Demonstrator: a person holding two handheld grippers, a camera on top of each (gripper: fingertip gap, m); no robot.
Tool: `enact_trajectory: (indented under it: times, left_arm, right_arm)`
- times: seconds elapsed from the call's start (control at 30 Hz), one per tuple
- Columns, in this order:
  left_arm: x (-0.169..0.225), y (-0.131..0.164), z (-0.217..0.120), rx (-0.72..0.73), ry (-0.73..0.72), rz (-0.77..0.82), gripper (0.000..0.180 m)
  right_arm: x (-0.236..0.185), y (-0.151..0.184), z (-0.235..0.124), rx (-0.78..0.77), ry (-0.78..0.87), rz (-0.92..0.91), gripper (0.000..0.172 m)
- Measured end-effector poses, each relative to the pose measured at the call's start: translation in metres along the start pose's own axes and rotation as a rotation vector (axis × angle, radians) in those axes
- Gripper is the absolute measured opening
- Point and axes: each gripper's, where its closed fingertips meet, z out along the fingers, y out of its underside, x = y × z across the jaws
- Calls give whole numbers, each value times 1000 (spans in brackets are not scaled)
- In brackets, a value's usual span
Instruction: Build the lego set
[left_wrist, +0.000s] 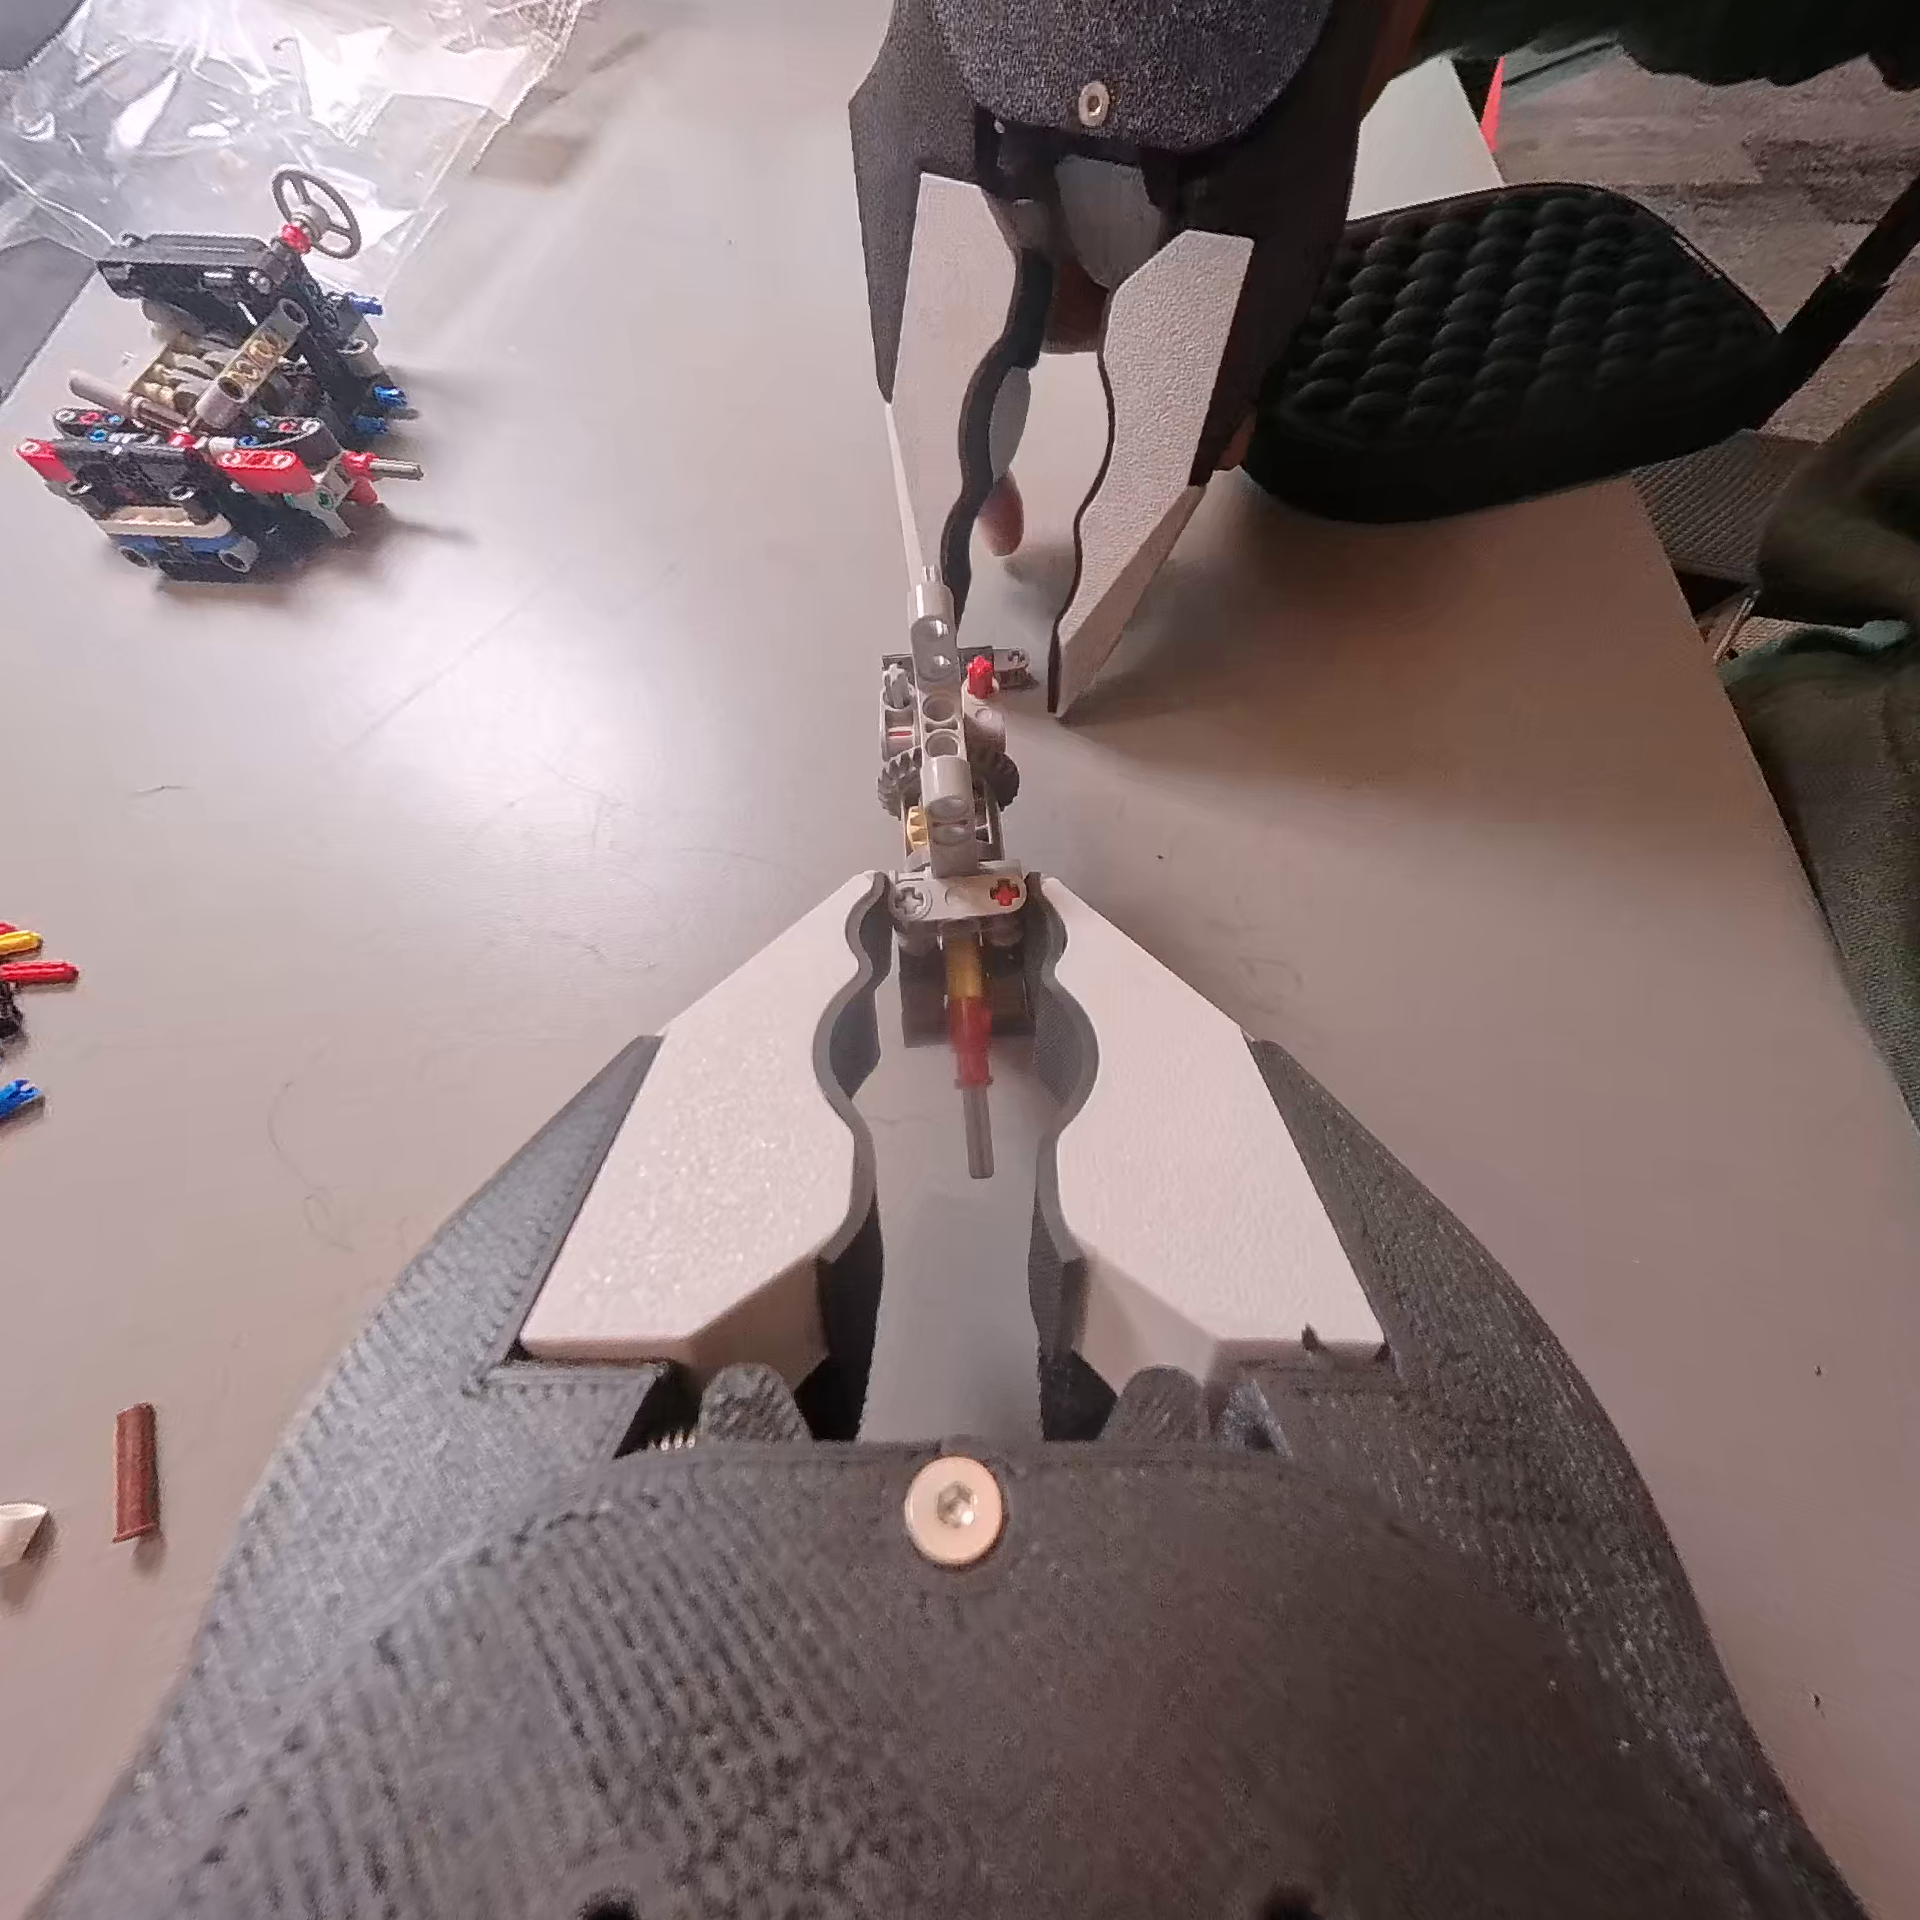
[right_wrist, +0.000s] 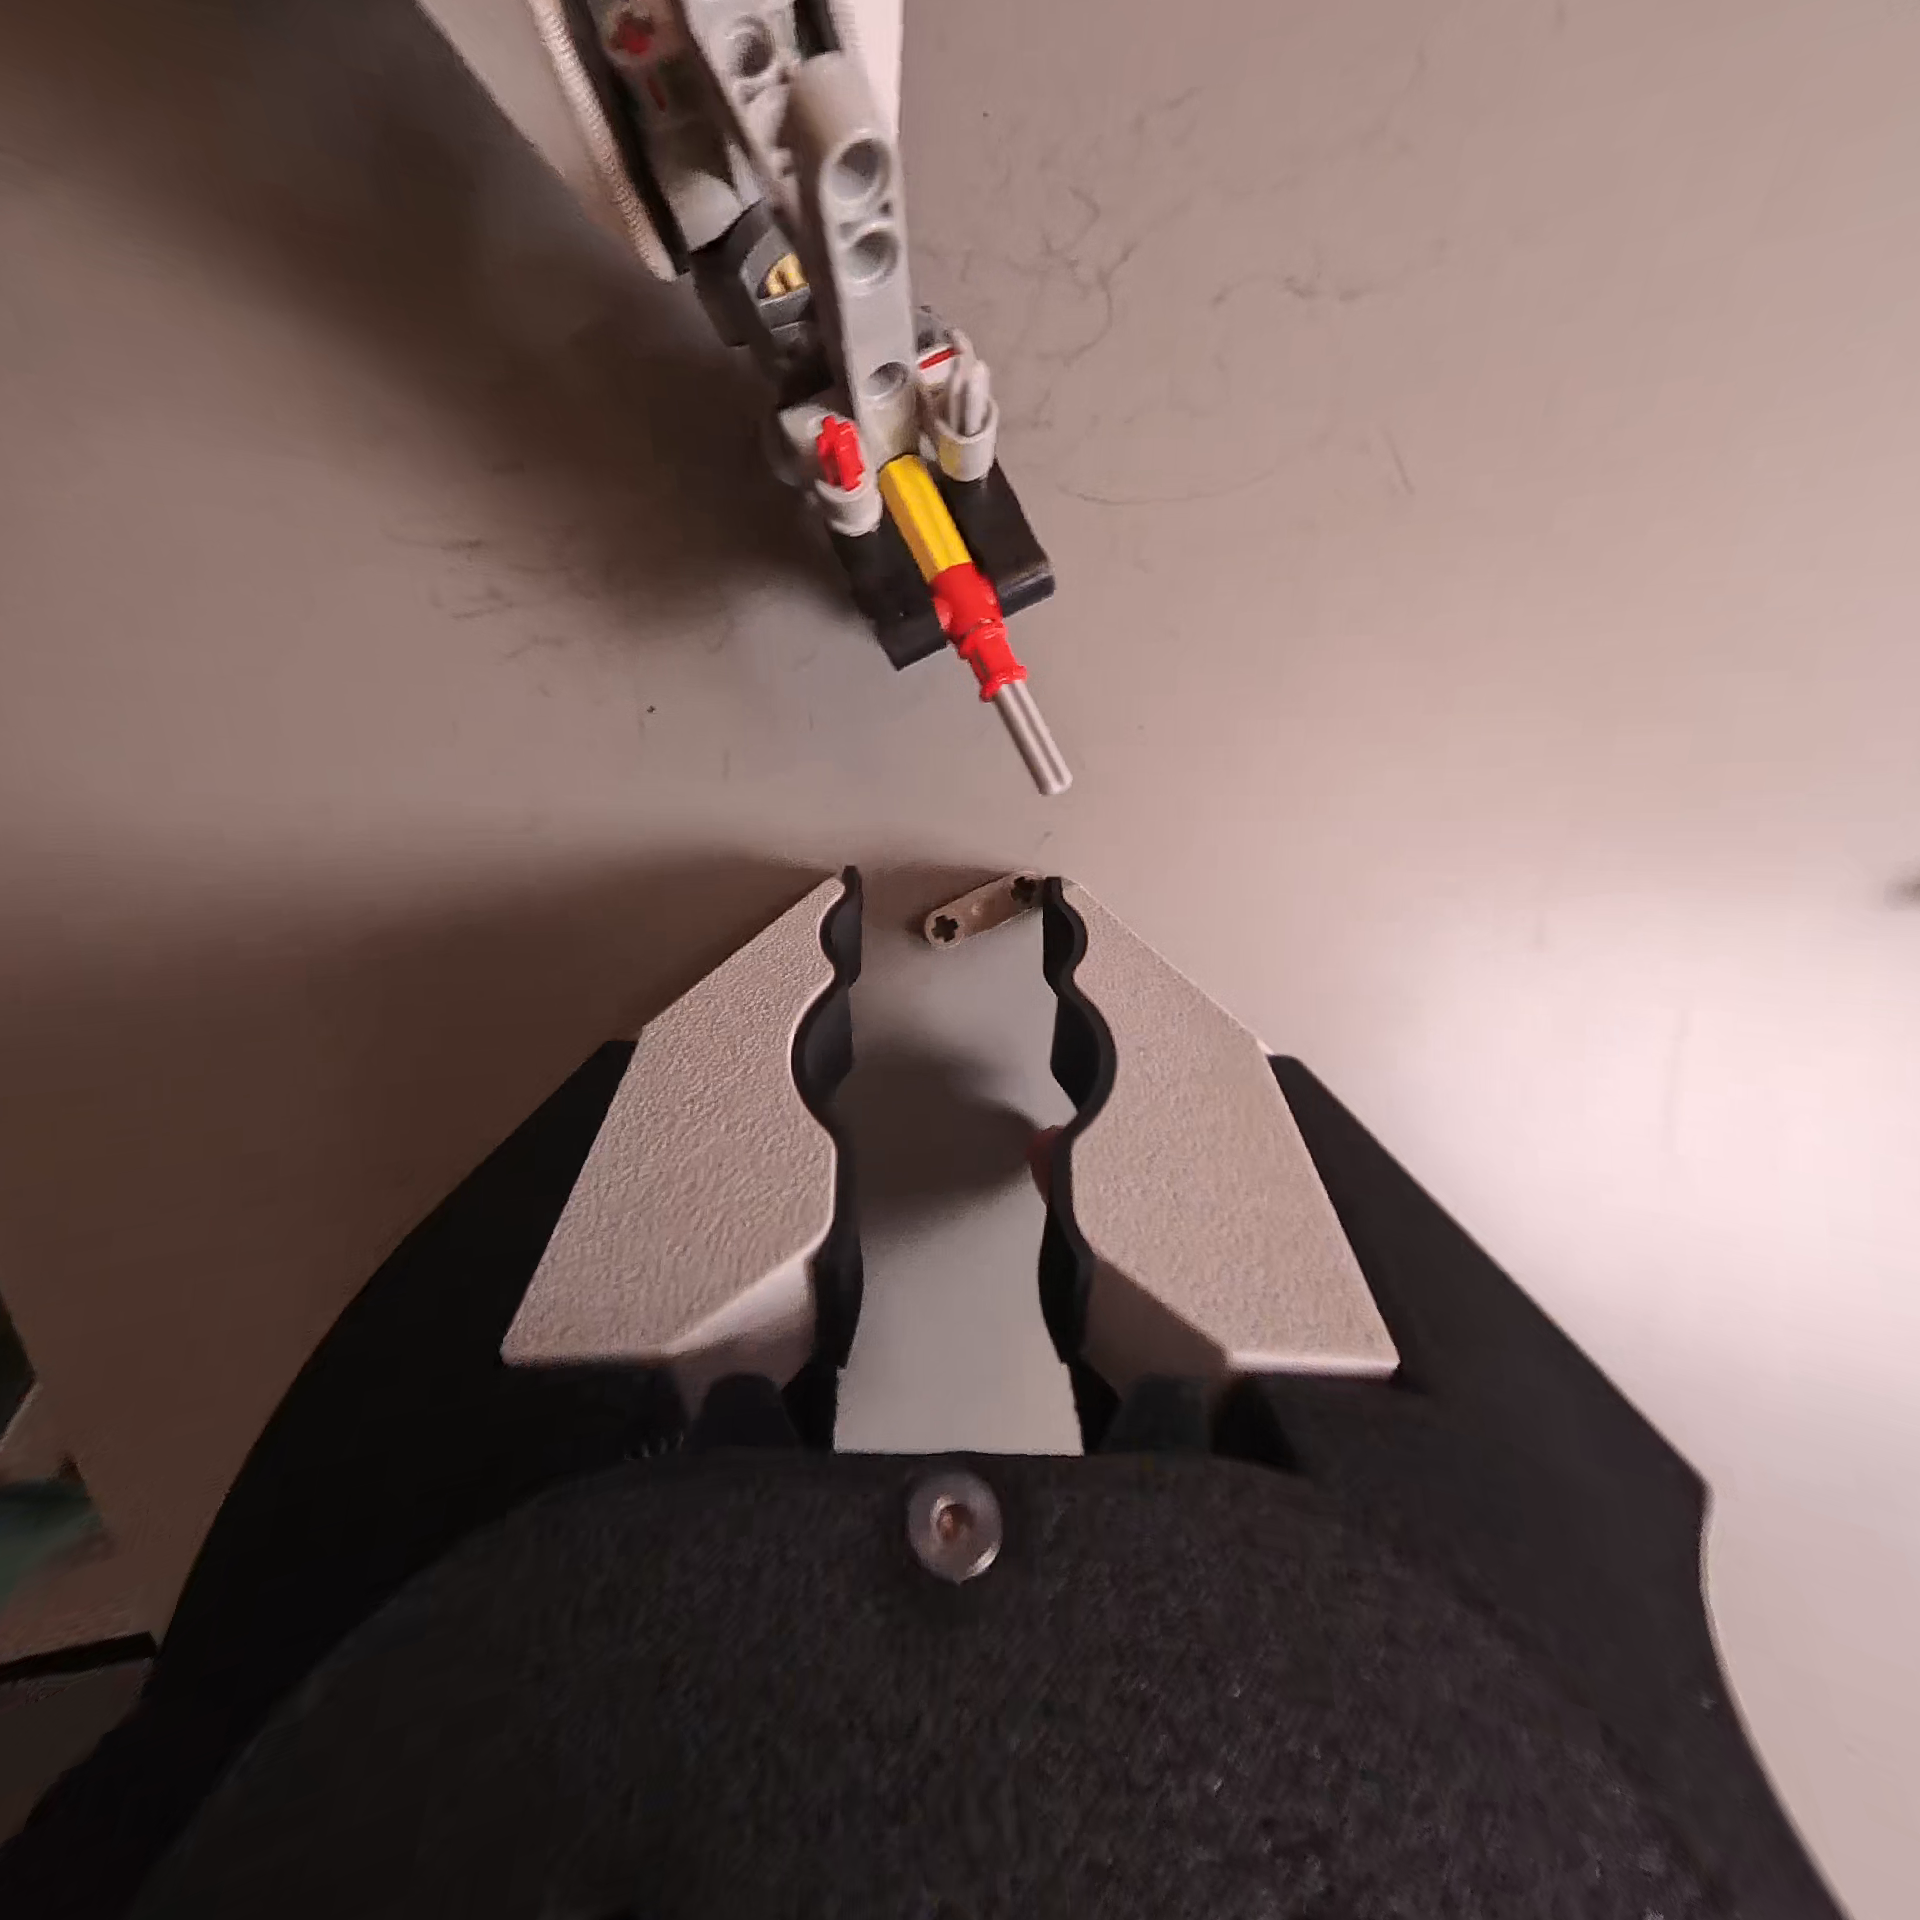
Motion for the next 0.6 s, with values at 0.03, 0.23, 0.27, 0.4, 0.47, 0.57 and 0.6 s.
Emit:
enact_trajectory:
  times: [0.03,0.23,0.27,0.4,0.47,0.57,0.6]
  left_arm:
    - [0,0,0,1,1,-1,24]
    - [-1,0,0,12,16,-14,24]
    - [-1,0,0,13,16,-16,24]
    - [-1,0,0,15,15,-22,24]
    - [-1,0,0,19,17,-26,24]
    - [-2,0,0,28,25,-39,24]
    - [-2,0,0,32,28,-43,24]
  right_arm:
    - [-3,1,-1,2,-13,-39,35]
    - [-4,5,-8,49,-90,-285,42]
    - [-2,5,-8,57,-106,-297,41]
    - [2,4,-8,76,-192,-299,38]
    - [0,2,-8,87,-217,-302,35]
    - [0,2,-6,70,-217,-324,32]
    - [-1,2,-6,60,-217,-331,32]
